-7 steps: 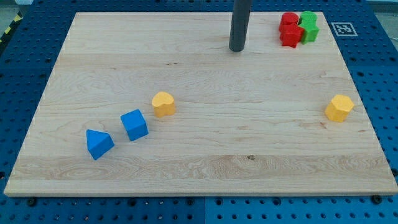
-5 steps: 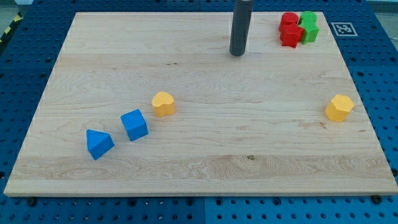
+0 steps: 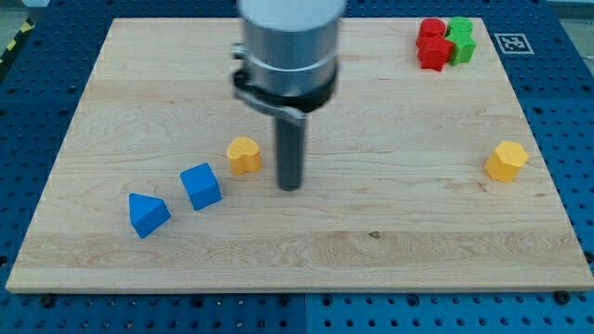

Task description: Move the yellow heart to the top of the board

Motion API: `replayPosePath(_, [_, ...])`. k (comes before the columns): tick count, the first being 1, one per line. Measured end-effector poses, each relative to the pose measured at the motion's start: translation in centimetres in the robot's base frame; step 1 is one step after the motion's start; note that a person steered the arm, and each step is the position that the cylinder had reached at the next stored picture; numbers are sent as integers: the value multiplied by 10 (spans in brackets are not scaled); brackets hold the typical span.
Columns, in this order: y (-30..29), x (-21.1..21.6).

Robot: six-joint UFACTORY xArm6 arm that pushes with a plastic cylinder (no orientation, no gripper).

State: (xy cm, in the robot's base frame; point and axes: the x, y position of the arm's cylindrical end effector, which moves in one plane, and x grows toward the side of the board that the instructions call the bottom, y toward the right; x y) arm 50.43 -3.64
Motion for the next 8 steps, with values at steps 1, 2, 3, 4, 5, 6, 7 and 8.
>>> replayPosePath(1, [-38,-37])
replayPosePath(2, [-52,-89])
replayPosePath(3, [-46,-80])
replayPosePath(4, [-48,-53])
replayPosePath(5, [-70,-47])
replayPosePath(6, [-96,-81])
replayPosePath(7, [-86,-130])
replayPosePath(8, [-80,-151])
